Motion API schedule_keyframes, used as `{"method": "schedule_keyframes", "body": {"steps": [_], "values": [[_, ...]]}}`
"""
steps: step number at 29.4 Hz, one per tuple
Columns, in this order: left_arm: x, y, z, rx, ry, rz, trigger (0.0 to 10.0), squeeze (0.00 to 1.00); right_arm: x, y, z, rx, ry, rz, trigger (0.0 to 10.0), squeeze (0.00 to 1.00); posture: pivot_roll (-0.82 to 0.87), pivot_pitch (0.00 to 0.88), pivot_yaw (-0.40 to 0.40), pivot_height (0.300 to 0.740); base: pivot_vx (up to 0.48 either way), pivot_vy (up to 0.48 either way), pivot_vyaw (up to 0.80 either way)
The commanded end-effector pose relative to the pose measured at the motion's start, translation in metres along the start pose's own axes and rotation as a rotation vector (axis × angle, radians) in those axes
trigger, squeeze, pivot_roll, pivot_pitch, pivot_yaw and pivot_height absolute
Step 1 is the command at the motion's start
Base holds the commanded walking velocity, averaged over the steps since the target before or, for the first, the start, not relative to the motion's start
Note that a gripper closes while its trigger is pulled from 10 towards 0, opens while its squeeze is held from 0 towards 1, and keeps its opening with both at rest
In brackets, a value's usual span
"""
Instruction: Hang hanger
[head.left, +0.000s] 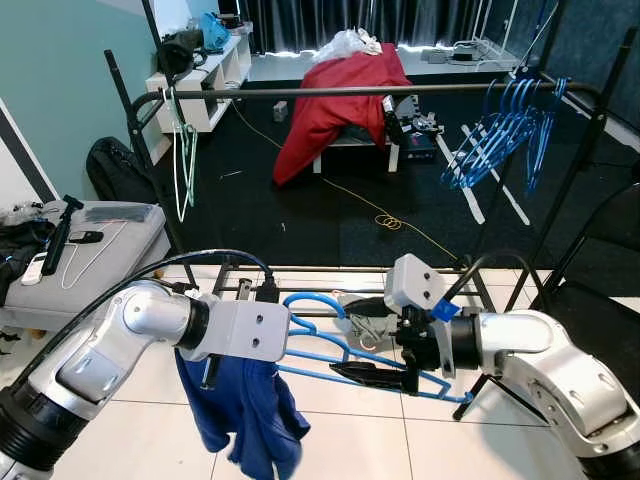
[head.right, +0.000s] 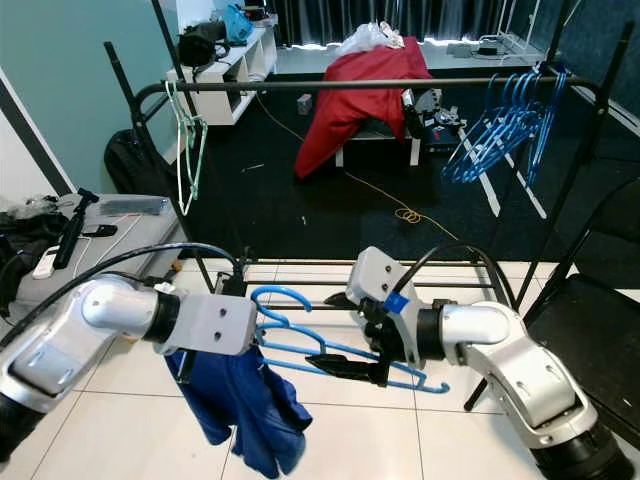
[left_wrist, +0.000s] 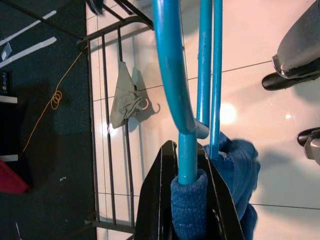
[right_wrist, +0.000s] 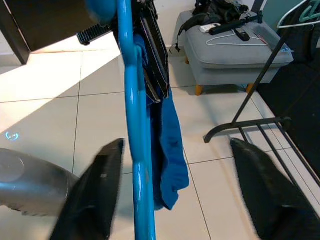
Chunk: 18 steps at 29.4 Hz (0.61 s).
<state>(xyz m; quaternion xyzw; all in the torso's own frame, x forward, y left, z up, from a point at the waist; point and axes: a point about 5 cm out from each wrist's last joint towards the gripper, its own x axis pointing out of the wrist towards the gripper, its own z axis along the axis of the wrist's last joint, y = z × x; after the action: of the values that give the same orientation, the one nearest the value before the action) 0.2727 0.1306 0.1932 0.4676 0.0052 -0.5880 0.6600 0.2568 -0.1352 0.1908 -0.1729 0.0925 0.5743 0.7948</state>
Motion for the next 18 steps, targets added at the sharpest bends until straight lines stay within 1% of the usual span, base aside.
{"method": "schedule_keyframes", "body": {"steps": [1,2,6,11,14,18], "values": [[0.003,0.001,0.008,0.035,-0.017,-0.012,10.0,0.0,0.003,0.001,0.001,0.006,-0.012,0.008,0.6,0.0,-0.05,0.0,0.046,0.731,0.0,0.0,0.0],[0.005,0.001,0.011,0.048,-0.026,-0.018,10.0,0.0,0.004,0.001,0.001,0.013,-0.02,0.013,0.0,0.0,-0.05,0.0,0.046,0.731,0.0,0.0,0.0],[0.005,0.002,0.013,0.055,-0.031,-0.023,10.0,0.0,0.005,0.001,0.0,0.011,-0.023,0.011,0.0,0.0,-0.05,0.0,0.046,0.731,0.0,0.0,0.0],[0.01,0.001,0.02,0.078,-0.058,-0.034,10.0,0.0,0.007,0.001,-0.001,0.01,-0.027,0.005,0.0,0.0,-0.05,0.0,0.05,0.731,0.0,0.0,0.0],[0.012,0.003,0.025,0.092,-0.083,-0.018,10.0,0.0,0.008,0.002,-0.002,0.014,-0.028,0.007,0.0,0.0,-0.05,0.0,0.05,0.731,0.0,0.0,0.0],[0.013,0.006,0.026,0.096,-0.094,0.004,10.0,0.0,0.009,0.002,-0.003,0.018,-0.031,0.006,0.0,0.0,-0.05,0.0,0.05,0.731,0.0,0.0,0.0]]}}
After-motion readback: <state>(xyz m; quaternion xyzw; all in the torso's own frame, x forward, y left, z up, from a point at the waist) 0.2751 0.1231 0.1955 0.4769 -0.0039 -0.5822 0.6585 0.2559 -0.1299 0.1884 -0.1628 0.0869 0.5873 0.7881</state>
